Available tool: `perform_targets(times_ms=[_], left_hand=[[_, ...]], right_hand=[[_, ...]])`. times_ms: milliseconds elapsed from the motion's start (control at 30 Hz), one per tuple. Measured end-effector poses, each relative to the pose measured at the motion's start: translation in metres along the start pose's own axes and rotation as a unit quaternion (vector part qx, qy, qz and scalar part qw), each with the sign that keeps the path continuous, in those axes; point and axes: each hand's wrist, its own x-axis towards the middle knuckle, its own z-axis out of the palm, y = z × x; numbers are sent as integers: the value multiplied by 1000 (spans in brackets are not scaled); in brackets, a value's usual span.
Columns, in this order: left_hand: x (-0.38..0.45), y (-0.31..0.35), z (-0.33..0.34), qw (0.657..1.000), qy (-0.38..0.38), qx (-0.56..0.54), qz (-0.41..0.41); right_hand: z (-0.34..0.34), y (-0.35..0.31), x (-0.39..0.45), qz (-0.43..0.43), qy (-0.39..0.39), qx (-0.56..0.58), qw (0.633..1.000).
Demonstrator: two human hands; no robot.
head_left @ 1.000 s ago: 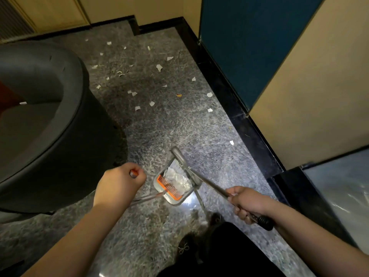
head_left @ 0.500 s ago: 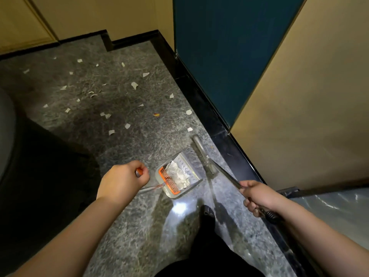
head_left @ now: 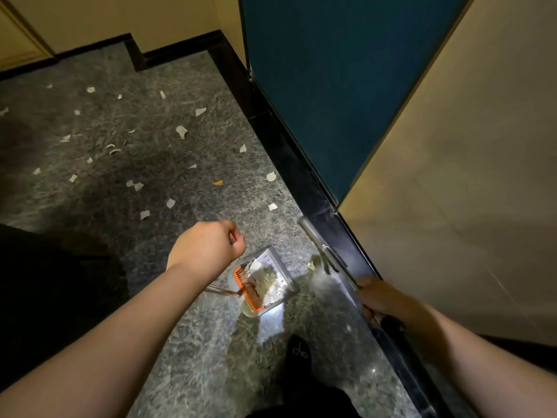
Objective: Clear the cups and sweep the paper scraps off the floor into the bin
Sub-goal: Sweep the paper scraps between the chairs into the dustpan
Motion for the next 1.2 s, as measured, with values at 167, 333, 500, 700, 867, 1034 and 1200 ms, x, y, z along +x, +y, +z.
perform_targets(times_ms=[167, 333, 500, 700, 867, 1034, 1200], left_hand=[[22, 9, -2, 1000, -24, -5, -7], [30, 3, -6, 997, -60, -57, -12], [33, -3, -7, 992, -82, -93, -15], [19, -28, -11, 997, -11, -75, -31], [14, -75, -28, 988, 24, -121, -95], [10, -127, -39, 980, 28, -149, -129], [8, -165, -53, 973, 57, -162, -153]], right_hand=[[20, -12, 10, -1, -38, -14, 999], [41, -23, 2, -13, -97, -21, 995], [57, -34, -16, -27, -147, 18, 989], [62, -58, -35, -28, -140, 62, 988], [57, -92, -48, -45, -123, 60, 990], [56, -140, -52, -27, -105, 121, 987], [60, -171, -44, -12, -83, 209, 974]])
